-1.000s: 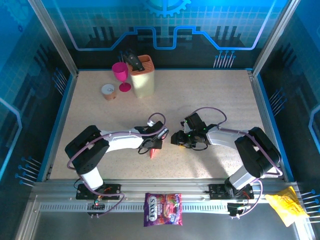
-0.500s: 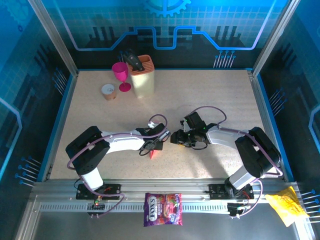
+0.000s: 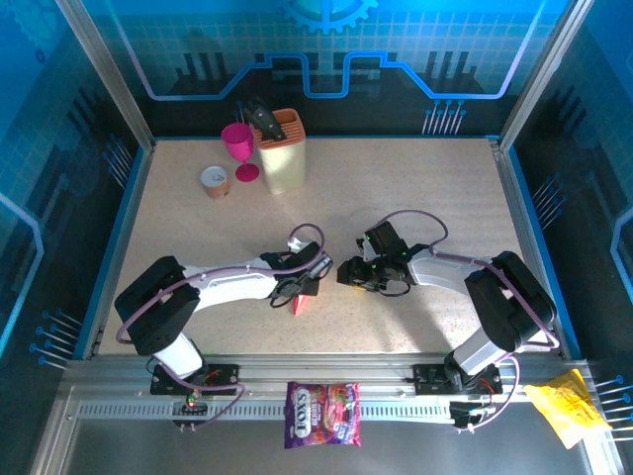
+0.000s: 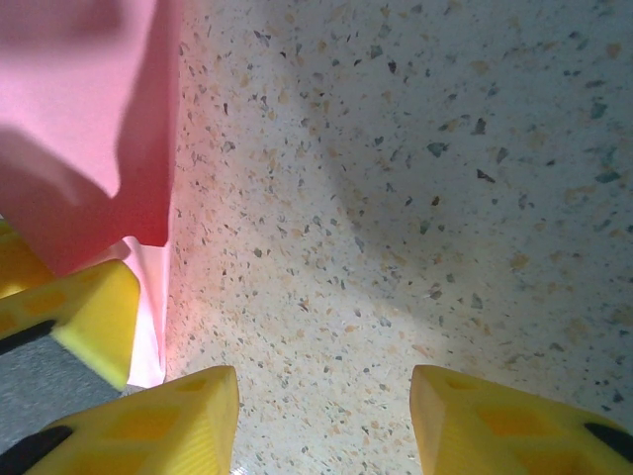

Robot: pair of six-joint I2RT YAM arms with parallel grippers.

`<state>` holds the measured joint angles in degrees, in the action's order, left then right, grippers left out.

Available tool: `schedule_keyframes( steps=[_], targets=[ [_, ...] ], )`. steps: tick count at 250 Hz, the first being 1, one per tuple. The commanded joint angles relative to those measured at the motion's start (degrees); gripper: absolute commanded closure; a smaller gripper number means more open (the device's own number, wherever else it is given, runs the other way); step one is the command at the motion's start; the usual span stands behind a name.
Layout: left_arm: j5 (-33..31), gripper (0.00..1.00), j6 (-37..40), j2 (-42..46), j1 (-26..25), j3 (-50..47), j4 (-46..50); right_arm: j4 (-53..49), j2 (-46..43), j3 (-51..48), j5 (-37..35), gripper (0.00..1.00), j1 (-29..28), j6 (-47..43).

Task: Fold a paper plane with a square sheet of paper (pick it up from the middle)
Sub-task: Move the paper plane to the center of the table.

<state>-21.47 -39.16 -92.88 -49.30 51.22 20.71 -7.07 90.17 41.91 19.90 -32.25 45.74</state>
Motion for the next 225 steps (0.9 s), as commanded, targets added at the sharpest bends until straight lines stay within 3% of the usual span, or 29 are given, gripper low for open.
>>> schedule_keyframes(
  steps=[1, 98, 174, 189, 219, 225],
  targets=[
    [-1.7, 0.52, -1.0, 1.9, -0.3, -0.4, 1.5, -1.5, -0.2, 1.4, -0.1, 0.50, -0.9, -1.1],
    [-2.5, 0.50, 0.0, 4.8, 1.1, 1.0, 2.2, -2.9, -0.9, 2.3, -0.3, 0.51, -1.0, -1.8],
    [0.1, 0.42, 2.6, 15.5, 9.4, 1.2, 3.0, -10.3, -5.2, 5.8, -3.5, 0.49, 0.1, -5.2],
    [0.8, 0.35, 3.7, 17.8, 11.3, 1.5, 3.5, -13.5, -7.2, 6.8, -5.5, 0.38, 1.1, -6.4],
    [0.8, 0.10, 6.6, 21.3, 15.3, 3.5, 6.0, -21.9, -12.0, 10.3, -12.0, 0.01, 4.4, -9.4],
    [0.8, 0.06, 7.1, 21.9, 16.2, 4.0, 6.5, -23.8, -13.0, 11.1, -14.1, 0.01, 5.0, -9.9]
  ],
)
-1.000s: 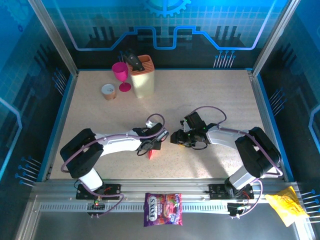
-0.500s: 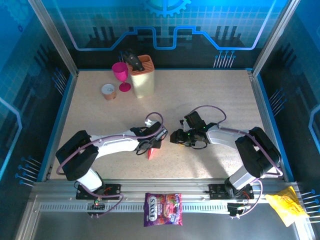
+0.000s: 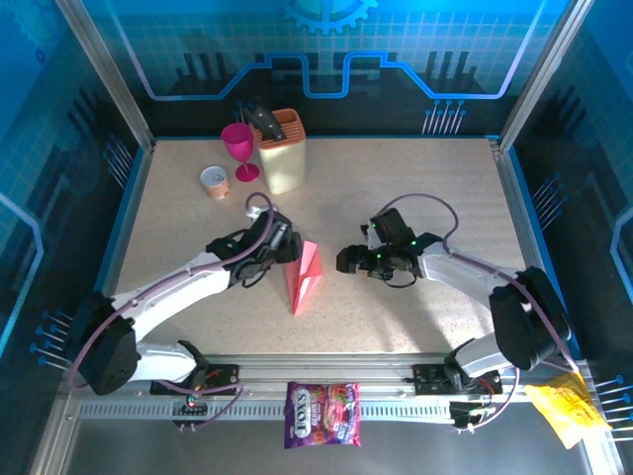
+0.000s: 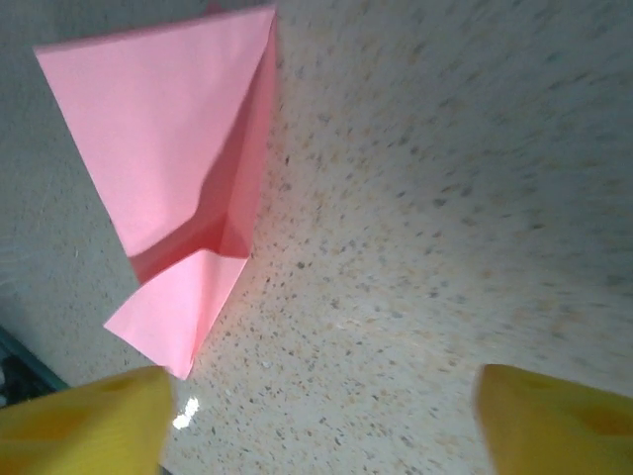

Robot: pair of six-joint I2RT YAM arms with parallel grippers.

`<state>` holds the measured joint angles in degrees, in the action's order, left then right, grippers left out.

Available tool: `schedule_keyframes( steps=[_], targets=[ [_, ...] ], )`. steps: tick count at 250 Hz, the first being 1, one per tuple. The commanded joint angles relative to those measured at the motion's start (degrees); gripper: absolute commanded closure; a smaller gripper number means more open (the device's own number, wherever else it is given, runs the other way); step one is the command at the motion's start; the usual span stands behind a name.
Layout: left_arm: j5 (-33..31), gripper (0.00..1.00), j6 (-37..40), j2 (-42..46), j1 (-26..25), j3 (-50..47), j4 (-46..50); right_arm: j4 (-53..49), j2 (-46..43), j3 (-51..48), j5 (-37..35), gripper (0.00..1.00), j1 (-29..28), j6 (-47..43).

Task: Fold a paper plane with a square sheet of paper (pick it up from the middle)
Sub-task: Move the paper plane to the center of the table, then reset both arms

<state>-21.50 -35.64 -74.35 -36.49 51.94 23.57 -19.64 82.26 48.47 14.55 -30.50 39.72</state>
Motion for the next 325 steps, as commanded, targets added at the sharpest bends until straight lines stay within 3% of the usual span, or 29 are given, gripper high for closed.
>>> schedule_keyframes(
  steps=[1, 10, 55, 86, 125, 140, 181, 220, 260, 309, 325],
  targets=[
    [0.8, 0.05, 3.7, 3.4, 3.7, 3.4, 3.7, -11.6, -5.3, 4.7, -9.1, 0.01, 3.3, -4.0],
    [1.4, 0.00, 4.1, 3.9, 5.6, 4.2, 4.6, -14.0, -6.7, 5.9, -12.4, 0.01, 4.5, -4.7],
    [-0.5, 0.00, 5.9, 6.6, 15.6, 3.7, 1.3, -18.2, -13.7, 8.3, -28.4, 0.01, 11.8, -5.6],
    [-5.5, 0.00, 9.9, 10.5, 19.6, -3.3, -10.8, -12.0, -16.6, 5.1, -35.9, 0.01, 17.1, -6.7],
    [-14.9, 0.00, 17.2, 13.1, 22.1, -10.6, -22.7, -1.0, -18.5, -1.6, -44.9, 0.01, 19.0, -14.6],
    [-17.3, 0.00, 19.9, 13.6, 23.8, -13.2, -26.2, 6.8, -19.7, -6.2, -44.9, 0.01, 19.0, -20.7],
    [-15.4, 0.00, 25.4, 11.7, 27.4, -19.2, -35.2, 18.4, -15.8, -12.9, -45.0, 0.01, 19.8, -28.9],
    [-16.6, 0.00, 26.5, 3.9, 28.1, -22.3, -41.6, 27.1, -8.2, -16.0, -44.5, 0.01, 19.9, -31.5],
    [-14.8, 0.00, 31.0, -4.7, 29.3, -26.8, -58.6, 42.5, -5.9, -20.1, -39.2, 0.01, 19.8, -36.8],
    [-1.0, 0.00, 32.0, -10.2, 34.3, -31.7, -76.7, 66.4, -5.0, -28.9, -27.7, 0.01, 25.5, -37.8],
    [2.6, 0.00, 31.8, -9.9, 34.8, -30.4, -72.9, 76.8, -0.1, -32.1, -26.7, 0.01, 27.9, -35.4]
  ],
)
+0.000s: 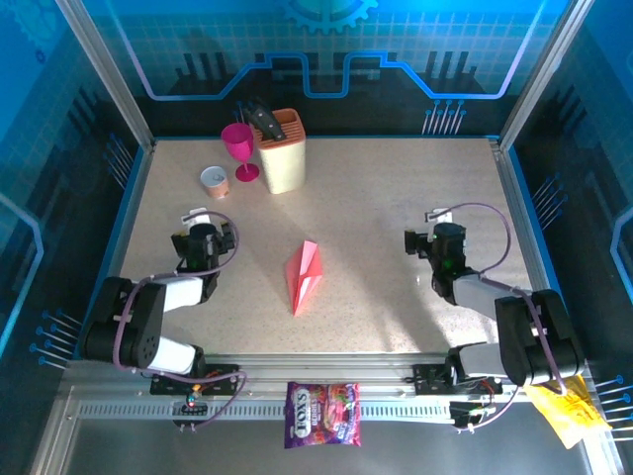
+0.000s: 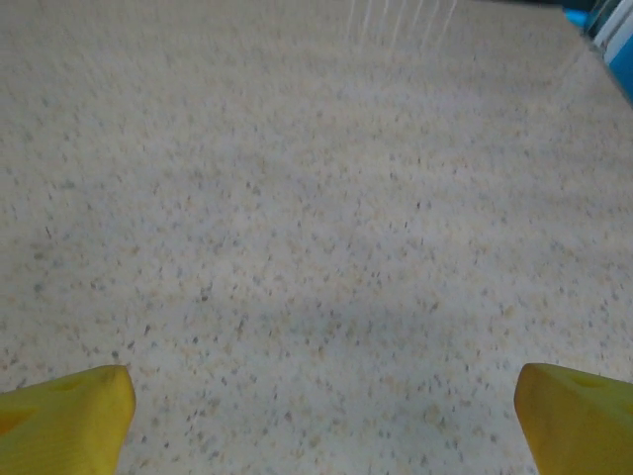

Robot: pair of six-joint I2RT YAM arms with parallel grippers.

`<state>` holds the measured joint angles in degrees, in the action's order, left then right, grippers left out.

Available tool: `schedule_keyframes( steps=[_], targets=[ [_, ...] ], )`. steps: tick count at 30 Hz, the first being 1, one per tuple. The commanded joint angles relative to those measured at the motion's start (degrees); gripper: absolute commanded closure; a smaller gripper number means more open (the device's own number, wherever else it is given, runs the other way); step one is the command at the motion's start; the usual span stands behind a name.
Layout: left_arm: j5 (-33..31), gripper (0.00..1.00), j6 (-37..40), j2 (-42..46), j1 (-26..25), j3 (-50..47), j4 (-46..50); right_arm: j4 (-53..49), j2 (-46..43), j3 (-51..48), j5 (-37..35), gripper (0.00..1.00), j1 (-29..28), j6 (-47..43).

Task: Fold a paper plane with a square sheet of paper (pick it up from the middle)
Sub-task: Reset both arms

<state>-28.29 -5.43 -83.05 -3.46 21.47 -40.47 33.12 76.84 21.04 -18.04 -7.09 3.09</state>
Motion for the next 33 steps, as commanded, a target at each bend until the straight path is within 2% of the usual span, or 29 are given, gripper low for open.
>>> schedule_keyframes(
  steps=[1, 3, 4, 5, 7, 8, 10, 14, 17, 33],
  targets=[
    [9.6, 0.00, 1.7, -1.4, 1.8, 0.1, -9.0, 24.7, 5.8, -4.9, 6.1, 0.01, 4.6, 1.3],
    [13.4, 0.00, 2.8, -3.1, 2.0, 1.2, -8.5, 36.5, 13.1, -6.3, 7.8, 0.01, 5.4, 0.7],
    [15.3, 0.00, 3.7, -4.7, 2.1, 0.6, -11.4, 30.5, 11.3, -4.9, 9.6, 0.01, 5.3, 0.2],
    [16.7, 0.00, 5.0, -7.0, 2.0, -0.9, -17.3, 20.4, 8.9, -1.8, 11.6, 0.01, 5.4, 0.2],
    [16.7, 0.00, 4.0, -5.5, 2.1, 0.1, -12.5, 19.1, 11.5, 1.6, 15.4, 0.01, 5.2, -1.8],
    [16.6, 0.00, 4.5, -6.6, 2.1, -0.4, -15.5, 15.7, 10.6, 2.3, 14.9, 0.01, 5.0, -2.0],
    [16.7, 0.00, 4.1, -5.9, 2.1, 0.0, -13.4, 17.3, 11.1, 2.1, 14.5, 0.01, 4.7, -2.3],
    [16.8, 0.00, 4.1, -6.3, 2.2, 0.1, -13.8, 18.9, 11.2, 1.4, 5.0, 0.01, 0.9, -3.5],
    [16.9, 0.00, 4.1, -6.3, 2.3, 0.1, -13.6, 17.0, 11.0, 2.2, 8.3, 0.01, 2.5, -2.8],
    [16.8, 0.00, 4.1, -6.3, 2.3, 0.6, -13.0, 17.0, 11.0, 2.2, 10.3, 0.01, 3.2, -2.6]
  ],
)
